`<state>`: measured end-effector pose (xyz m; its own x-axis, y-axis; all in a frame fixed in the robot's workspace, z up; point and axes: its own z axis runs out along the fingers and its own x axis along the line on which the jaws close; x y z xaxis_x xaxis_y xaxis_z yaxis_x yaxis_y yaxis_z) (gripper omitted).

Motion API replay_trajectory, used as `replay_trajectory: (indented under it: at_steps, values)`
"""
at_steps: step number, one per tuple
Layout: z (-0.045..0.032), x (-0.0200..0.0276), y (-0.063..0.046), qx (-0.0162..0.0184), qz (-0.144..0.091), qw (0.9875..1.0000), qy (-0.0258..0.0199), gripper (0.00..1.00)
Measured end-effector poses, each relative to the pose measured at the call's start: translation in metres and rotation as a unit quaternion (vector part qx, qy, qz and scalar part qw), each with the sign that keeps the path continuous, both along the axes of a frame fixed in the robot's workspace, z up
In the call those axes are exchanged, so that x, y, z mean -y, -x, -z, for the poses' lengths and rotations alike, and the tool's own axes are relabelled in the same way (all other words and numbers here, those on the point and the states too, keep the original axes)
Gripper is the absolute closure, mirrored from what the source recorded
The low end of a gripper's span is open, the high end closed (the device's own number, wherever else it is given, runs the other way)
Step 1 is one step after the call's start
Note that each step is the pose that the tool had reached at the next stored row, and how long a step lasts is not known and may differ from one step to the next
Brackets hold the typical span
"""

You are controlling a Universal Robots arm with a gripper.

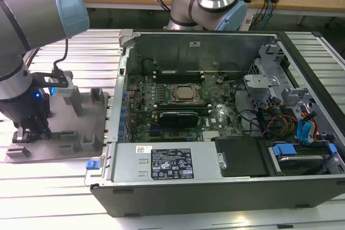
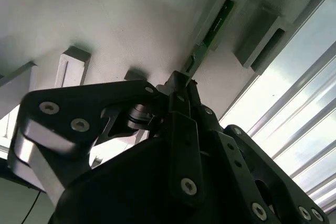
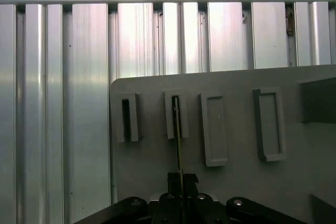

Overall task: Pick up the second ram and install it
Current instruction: 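Pick up the second ram and move it above second insertion slot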

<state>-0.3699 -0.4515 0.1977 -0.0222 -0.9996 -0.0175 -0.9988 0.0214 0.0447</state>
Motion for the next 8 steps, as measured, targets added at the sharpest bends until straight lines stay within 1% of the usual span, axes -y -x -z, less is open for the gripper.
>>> replay_trajectory:
  at_steps: [8]
  values:
    - [0.0003, 0.0, 0.0, 0.0, 0.0, 1.0, 0.0, 0.89]
